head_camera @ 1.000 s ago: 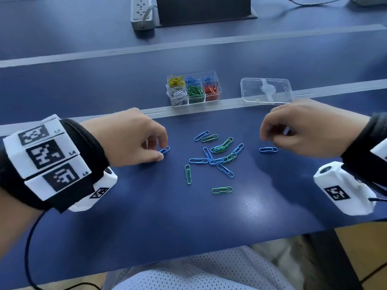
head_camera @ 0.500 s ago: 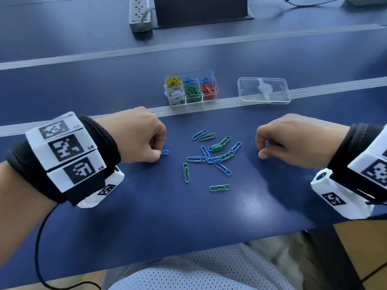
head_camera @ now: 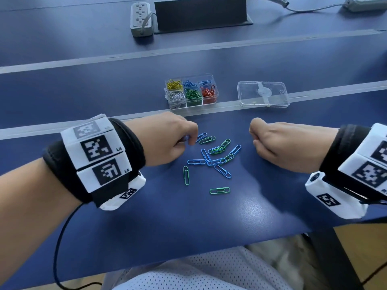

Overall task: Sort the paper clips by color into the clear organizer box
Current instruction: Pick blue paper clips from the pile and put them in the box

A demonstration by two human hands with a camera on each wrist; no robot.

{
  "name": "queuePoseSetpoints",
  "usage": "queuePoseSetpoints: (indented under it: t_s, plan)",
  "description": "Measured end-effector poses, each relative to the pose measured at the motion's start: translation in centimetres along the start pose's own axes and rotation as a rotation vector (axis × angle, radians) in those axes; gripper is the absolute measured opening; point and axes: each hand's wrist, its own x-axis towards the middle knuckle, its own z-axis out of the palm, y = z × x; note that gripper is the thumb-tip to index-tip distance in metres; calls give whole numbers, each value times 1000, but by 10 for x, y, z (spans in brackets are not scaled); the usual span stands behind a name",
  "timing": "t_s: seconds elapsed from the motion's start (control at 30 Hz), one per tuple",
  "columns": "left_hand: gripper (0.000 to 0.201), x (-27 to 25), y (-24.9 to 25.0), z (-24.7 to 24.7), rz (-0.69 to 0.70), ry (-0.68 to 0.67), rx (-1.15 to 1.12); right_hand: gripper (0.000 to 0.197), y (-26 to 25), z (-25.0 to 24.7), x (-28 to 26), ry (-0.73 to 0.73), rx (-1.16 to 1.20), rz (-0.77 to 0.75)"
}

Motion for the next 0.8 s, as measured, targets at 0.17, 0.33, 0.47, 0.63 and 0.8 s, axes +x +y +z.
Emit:
queuePoseSetpoints:
  t_s: [0.17,0.33,0.47,0.63,0.8]
  plan:
    - [7,9,12,4,-70,-39,-47,18,1,0,9,-11,4,48]
    - [16,16,17,6,-48,-72,33,12,3,-7,11,97,74,9]
    - [21,19,24,3,-18,-85,103,19,4,-14,4,-8,31,-35]
    - [15,23,25,3,1,-13,118,18,7,-10,8,-52,-124,-108]
    - [12,21,24,4,18,12,15,8,8,-10,3,4,-133,-151]
